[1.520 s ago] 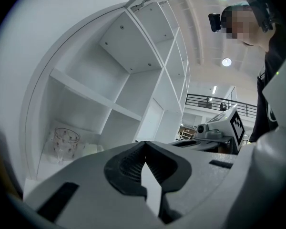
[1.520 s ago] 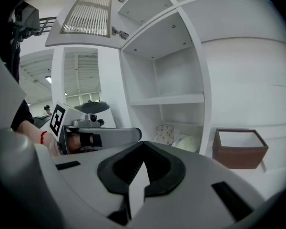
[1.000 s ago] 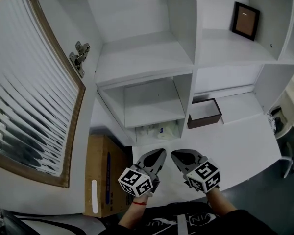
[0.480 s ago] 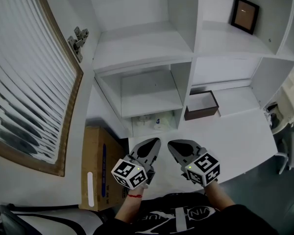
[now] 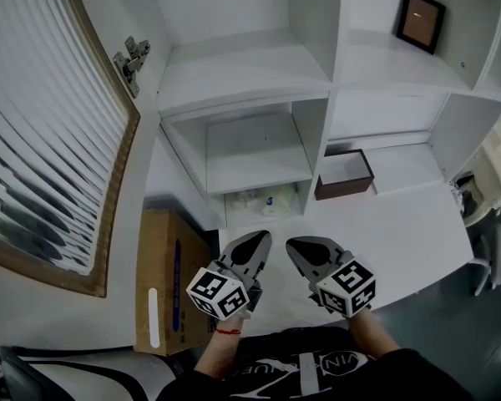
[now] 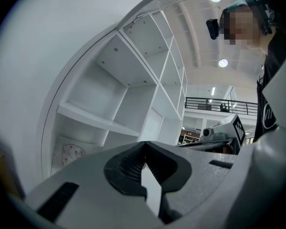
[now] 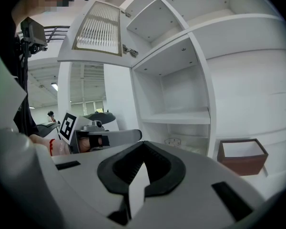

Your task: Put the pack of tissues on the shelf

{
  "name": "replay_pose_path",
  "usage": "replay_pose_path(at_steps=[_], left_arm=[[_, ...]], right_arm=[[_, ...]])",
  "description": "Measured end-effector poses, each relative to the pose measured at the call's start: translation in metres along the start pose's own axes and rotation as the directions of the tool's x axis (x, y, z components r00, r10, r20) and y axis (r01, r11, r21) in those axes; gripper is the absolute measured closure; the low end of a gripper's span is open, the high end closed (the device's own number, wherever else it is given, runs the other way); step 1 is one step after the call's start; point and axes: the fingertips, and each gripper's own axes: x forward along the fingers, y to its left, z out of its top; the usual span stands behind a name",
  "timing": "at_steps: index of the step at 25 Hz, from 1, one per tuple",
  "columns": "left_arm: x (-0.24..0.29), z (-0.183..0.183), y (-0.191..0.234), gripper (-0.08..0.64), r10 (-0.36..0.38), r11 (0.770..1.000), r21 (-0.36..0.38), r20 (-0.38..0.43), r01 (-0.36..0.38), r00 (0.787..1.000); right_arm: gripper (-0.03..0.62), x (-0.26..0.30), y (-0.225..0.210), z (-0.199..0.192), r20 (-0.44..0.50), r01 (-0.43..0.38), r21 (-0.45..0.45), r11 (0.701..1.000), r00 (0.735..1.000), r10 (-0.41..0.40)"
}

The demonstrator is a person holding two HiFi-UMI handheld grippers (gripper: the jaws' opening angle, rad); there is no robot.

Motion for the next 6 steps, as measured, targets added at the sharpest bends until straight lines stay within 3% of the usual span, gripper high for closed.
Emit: replay_pose_path(at_steps=[6], left_arm=[[0.0000,-0.0049,0.0009,0.555,0.005,1.000,-0.015,-0.007,-0.005,1.000]], right_arm=[[0.588,-0.0025,-0.0026,-0.0035,0.001,0.005,0.012,1.000,1.000,-0.005]])
